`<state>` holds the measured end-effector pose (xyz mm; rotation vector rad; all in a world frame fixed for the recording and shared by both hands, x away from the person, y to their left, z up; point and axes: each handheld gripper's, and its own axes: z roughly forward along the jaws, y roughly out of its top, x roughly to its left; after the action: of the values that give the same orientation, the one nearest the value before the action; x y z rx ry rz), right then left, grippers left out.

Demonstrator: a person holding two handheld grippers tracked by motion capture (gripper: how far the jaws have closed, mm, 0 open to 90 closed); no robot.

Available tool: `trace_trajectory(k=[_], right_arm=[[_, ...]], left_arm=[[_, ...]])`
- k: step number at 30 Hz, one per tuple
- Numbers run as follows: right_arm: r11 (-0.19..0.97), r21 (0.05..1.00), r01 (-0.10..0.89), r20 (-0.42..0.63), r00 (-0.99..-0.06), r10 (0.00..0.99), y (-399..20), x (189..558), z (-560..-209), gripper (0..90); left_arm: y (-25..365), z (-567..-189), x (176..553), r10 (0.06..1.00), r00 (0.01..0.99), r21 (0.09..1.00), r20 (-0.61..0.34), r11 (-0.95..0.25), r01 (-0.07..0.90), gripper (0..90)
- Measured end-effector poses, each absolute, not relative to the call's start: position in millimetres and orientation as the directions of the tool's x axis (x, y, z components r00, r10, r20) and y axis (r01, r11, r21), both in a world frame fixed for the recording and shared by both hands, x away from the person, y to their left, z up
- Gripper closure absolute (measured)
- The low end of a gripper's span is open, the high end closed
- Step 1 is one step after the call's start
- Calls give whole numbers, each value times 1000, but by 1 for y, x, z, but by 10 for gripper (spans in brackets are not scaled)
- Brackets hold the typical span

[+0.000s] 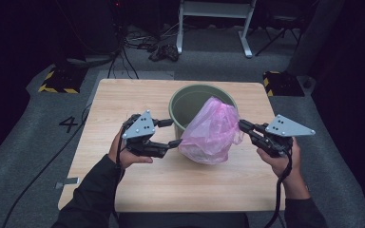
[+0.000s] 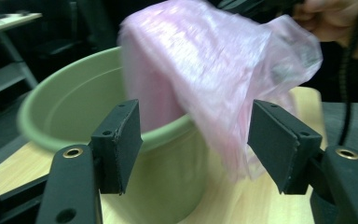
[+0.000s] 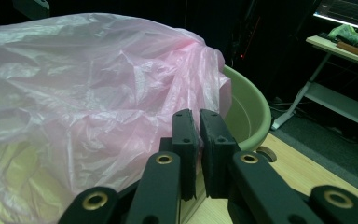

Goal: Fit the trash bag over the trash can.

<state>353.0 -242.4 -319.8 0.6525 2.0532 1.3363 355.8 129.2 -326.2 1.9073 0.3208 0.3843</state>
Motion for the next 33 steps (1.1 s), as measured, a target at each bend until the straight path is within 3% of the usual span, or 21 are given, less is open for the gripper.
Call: trace_trajectory(k=[3, 5, 7, 9, 11, 15, 19, 24, 29, 33], right_arm=[[375, 924, 82, -212, -706, 676, -241, 356, -320, 818], [377, 922, 84, -210, -709, 673, -239, 357, -321, 797], [380, 921, 83, -212, -712, 669, -237, 357, -322, 757], [375, 923, 86, -207, -709, 674, -237, 356, -323, 674], [367, 927, 81, -202, -717, 668, -237, 356, -324, 664], [369, 928, 57, -220, -715, 664, -237, 350, -323, 484], [355, 935, 9, -240, -722, 649, -240, 333, -320, 429], [354, 933, -69, -280, -758, 589, -250, 301, -320, 474], [340, 938, -71, -264, -782, 565, -256, 284, -325, 490], [369, 926, -79, -266, -829, 491, -246, 270, -334, 513]], left_arm=[[115, -323, 359, 367, 920, 919, 135, -393, 21, 351], [106, -323, 360, 364, 918, 909, 157, -418, 10, 480], [98, -325, 361, 351, 920, 899, 172, -437, -1, 553], [91, -327, 362, 366, 909, 885, 201, -466, -8, 670], [89, -328, 363, 365, 907, 885, 211, -465, -19, 730], [88, -328, 363, 386, 893, 887, 231, -462, -29, 890], [88, -328, 363, 422, 879, 891, 222, -453, -8, 900], [89, -329, 364, 459, 868, 899, 190, -438, 35, 900], [93, -333, 366, 473, 868, 912, 152, -405, 61, 900], [94, -336, 366, 476, 869, 916, 132, -393, 77, 900]])
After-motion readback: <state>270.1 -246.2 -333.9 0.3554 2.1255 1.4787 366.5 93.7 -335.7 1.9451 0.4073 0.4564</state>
